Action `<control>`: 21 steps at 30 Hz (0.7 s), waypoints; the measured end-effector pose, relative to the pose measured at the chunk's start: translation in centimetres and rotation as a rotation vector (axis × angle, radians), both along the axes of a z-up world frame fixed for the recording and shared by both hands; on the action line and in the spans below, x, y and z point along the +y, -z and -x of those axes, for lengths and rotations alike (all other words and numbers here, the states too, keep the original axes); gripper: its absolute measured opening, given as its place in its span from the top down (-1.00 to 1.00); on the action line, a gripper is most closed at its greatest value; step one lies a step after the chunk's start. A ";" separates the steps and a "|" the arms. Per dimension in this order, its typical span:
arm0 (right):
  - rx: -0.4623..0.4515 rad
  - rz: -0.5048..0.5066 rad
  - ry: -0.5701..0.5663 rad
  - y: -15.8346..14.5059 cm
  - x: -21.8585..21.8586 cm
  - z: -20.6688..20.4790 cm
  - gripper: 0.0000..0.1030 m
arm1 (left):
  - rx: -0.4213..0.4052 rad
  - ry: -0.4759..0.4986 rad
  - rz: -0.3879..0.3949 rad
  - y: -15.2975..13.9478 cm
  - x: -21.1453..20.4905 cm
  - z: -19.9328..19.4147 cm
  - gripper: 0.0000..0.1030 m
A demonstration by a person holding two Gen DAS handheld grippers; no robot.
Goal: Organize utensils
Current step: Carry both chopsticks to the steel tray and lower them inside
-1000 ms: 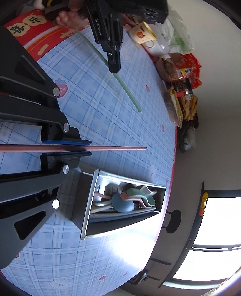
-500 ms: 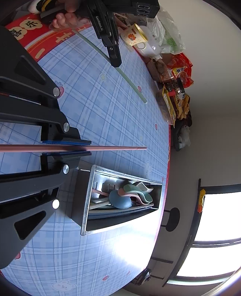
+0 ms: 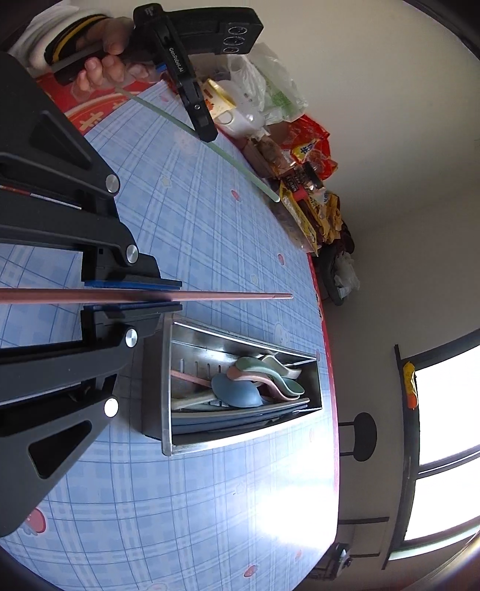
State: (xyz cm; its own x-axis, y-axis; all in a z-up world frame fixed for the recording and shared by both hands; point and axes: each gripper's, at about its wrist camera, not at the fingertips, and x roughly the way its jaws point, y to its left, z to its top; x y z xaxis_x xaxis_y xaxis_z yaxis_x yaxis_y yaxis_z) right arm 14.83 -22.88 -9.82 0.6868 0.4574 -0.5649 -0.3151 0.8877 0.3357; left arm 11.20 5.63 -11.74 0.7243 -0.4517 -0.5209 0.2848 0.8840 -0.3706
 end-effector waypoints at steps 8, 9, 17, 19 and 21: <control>-0.051 -0.085 0.084 -3.6 -2.7 -6.3 0.88 | 0.055 0.008 0.130 -2.6 -5.5 -5.8 0.80; -0.055 -0.092 0.099 -3.8 -3.1 -7.2 0.88 | 0.071 0.006 0.161 -2.7 -6.3 -6.9 0.80; 0.011 -0.144 0.135 -1.5 -5.7 -10.1 0.88 | 0.181 -0.037 0.242 -1.0 -13.6 -14.1 0.80; 0.031 -0.165 0.155 -0.9 -6.4 -10.3 0.88 | 0.209 -0.041 0.253 0.1 -15.0 -15.3 0.80; 0.046 -0.181 0.172 -0.4 -7.0 -10.5 0.88 | 0.233 -0.042 0.263 1.2 -16.1 -16.3 0.80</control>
